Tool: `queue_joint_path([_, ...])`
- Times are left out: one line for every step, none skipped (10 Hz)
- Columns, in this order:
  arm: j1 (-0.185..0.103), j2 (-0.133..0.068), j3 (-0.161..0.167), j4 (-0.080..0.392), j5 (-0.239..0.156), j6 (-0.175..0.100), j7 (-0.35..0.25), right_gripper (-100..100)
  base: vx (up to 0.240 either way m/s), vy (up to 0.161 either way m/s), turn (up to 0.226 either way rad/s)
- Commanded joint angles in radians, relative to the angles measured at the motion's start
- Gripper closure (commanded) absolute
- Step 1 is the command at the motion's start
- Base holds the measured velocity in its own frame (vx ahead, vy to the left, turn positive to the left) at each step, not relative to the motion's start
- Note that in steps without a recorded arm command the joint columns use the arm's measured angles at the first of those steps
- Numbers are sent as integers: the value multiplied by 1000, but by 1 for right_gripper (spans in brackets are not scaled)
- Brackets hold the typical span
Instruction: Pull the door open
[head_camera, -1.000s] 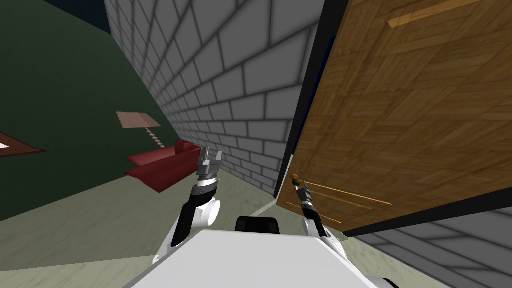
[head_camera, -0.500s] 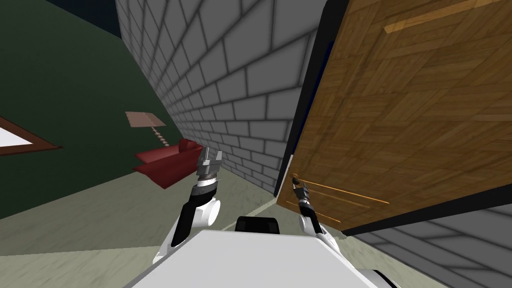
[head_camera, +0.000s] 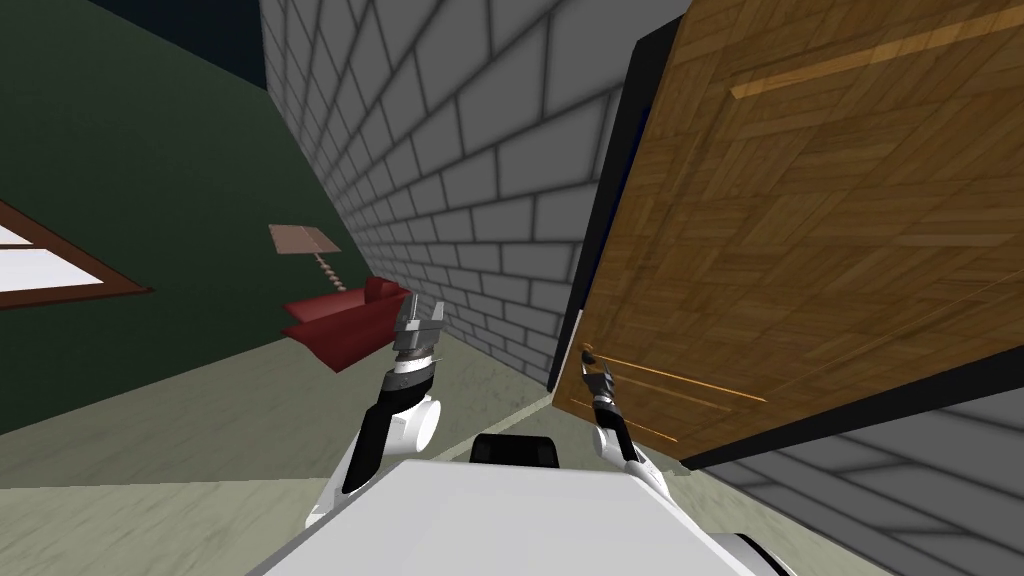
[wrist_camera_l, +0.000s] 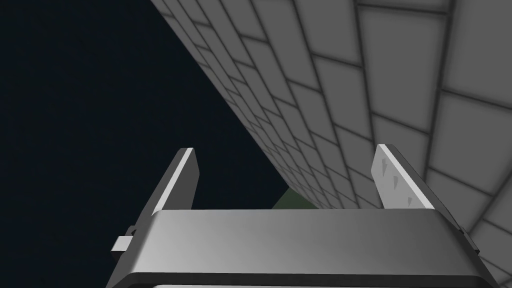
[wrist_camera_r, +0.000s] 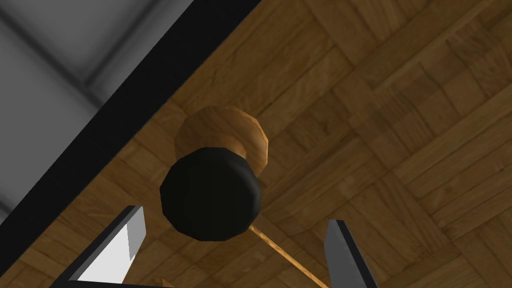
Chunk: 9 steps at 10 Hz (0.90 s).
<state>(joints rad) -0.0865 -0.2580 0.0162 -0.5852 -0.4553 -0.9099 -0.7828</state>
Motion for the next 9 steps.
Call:
queue_joint_path([-1,3,3,-3,-9,3,-29,-100,-40,-9,15])
queue_joint_path([-5,10,10,-7,-26,8,-69,-100,-53,-11,28])
queue_joint_path([-9,16,16,-11,-44,14,-97,-100,-75,-18,43])
queue_joint_path([-9,16,16,-11,-44,14,-111,-100,-55,-15,18])
queue_joint_path([-13,22,23,-14,-61,19,-149,-100,-57,-6,22])
queue_joint_path([-17,29,29,-18,-78,24,-177,-100,-83,-13,40])
queue_joint_path([-17,29,29,-18,-78,24,-192,-100,-60,-13,19])
queue_joint_path([-20,34,35,-22,-94,29,-226,-100,-55,-6,24])
queue_joint_path([-20,34,35,-22,-94,29,-232,-100,-43,-5,12])
